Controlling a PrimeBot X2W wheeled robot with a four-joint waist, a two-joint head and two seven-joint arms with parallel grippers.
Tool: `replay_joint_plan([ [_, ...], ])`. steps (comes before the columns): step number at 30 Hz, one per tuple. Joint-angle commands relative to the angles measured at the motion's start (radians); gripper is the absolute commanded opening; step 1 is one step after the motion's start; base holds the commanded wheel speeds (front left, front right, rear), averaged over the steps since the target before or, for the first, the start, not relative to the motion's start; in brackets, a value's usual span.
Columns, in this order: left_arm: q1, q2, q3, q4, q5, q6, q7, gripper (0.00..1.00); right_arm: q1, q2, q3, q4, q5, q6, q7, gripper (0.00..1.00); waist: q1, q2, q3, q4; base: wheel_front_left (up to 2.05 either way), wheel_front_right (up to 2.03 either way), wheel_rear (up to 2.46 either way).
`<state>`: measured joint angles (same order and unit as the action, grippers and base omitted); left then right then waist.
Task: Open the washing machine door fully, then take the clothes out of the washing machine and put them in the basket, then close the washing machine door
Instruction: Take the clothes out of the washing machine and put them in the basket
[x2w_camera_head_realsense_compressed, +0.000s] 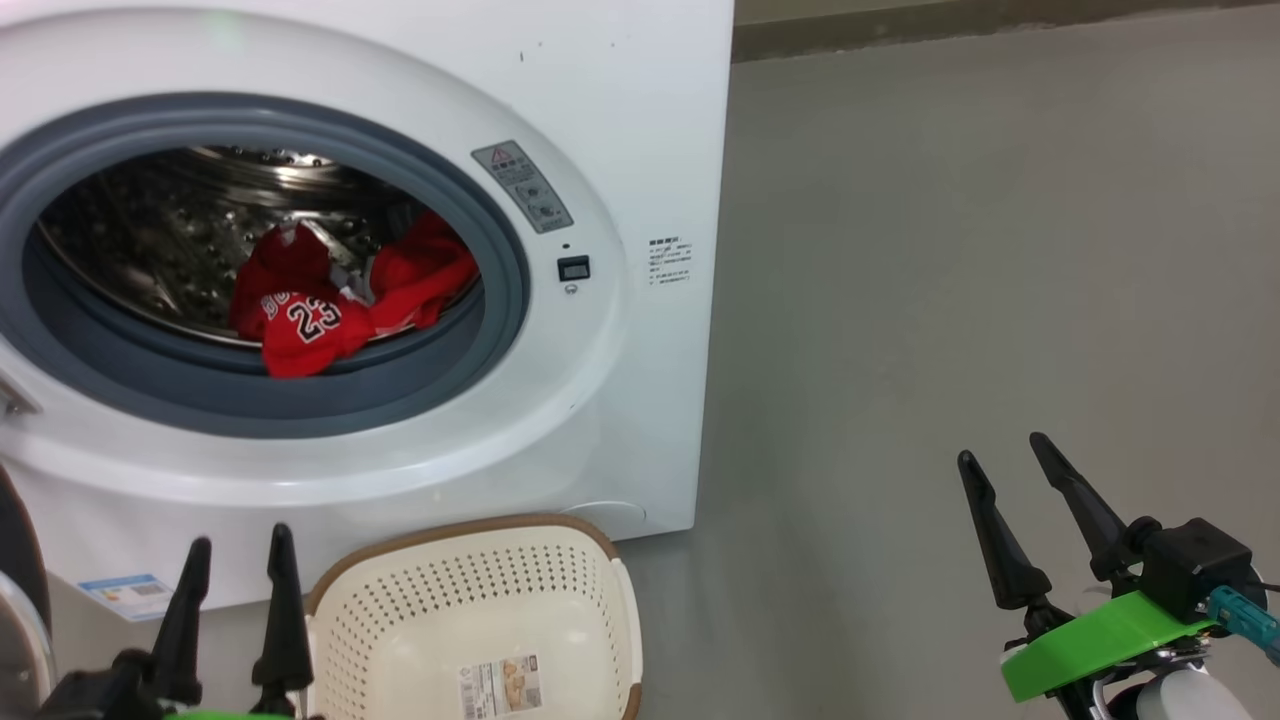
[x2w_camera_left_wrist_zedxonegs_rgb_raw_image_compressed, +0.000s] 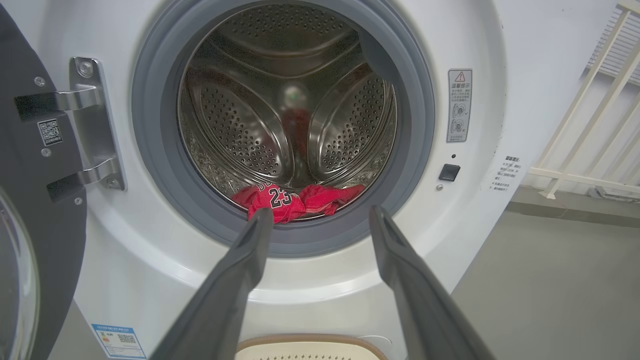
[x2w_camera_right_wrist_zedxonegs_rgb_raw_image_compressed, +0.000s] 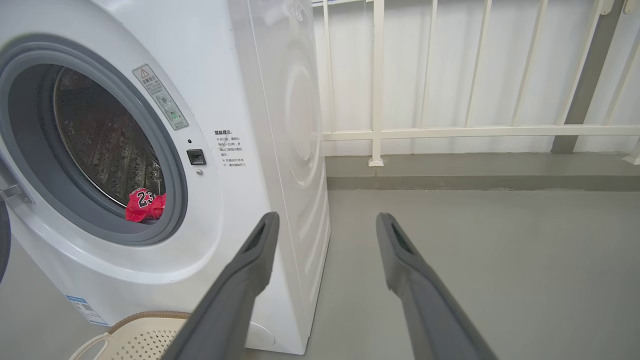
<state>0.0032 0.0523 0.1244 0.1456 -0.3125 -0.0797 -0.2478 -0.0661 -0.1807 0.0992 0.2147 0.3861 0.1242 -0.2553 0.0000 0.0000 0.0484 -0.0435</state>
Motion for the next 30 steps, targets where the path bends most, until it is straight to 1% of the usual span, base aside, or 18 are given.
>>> replay_joint_plan([
  [1, -0.062, 0.009, 0.021, -0.013, -0.007, 0.012, -0.002, 1.00, -0.039, -0.022, 0.015, -0.032, 0.005, 0.007, -0.006, 1.00, 0.0000, 0.0000, 0.019, 0.014, 0.00, 0.00, 0.00],
  [7, -0.130, 0.008, 0.001, 0.013, -0.005, 0.032, 0.006, 1.00, -0.057, -0.031, 0.015, -0.044, 0.000, 0.007, -0.006, 1.00, 0.0000, 0.0000, 0.055, 0.031, 0.00, 0.00, 0.00],
  [14, -0.247, 0.017, -0.022, 0.061, 0.008, 0.043, 0.019, 1.00, -0.097, -0.041, 0.020, -0.060, 0.000, 0.007, -0.006, 1.00, 0.0000, 0.0000, 0.129, 0.044, 0.00, 0.00, 0.00],
  [23, -0.418, 0.024, -0.024, 0.151, 0.003, 0.062, 0.010, 1.00, -0.156, -0.044, 0.031, -0.076, -0.002, 0.007, -0.006, 1.00, 0.0000, 0.0000, 0.237, 0.028, 0.00, 0.00, 0.00],
  [26, -0.506, 0.032, -0.021, 0.194, -0.015, 0.046, 0.005, 1.00, -0.184, -0.045, 0.032, -0.083, -0.002, 0.007, -0.006, 1.00, 0.0000, 0.0000, 0.288, 0.014, 0.00, 0.00, 0.00],
  [30, -0.598, 0.051, -0.017, 0.240, -0.015, 0.045, 0.000, 1.00, -0.211, -0.046, 0.024, -0.095, -0.006, 0.007, -0.006, 1.00, 0.0000, 0.0000, 0.342, 0.001, 0.00, 0.00, 0.00],
])
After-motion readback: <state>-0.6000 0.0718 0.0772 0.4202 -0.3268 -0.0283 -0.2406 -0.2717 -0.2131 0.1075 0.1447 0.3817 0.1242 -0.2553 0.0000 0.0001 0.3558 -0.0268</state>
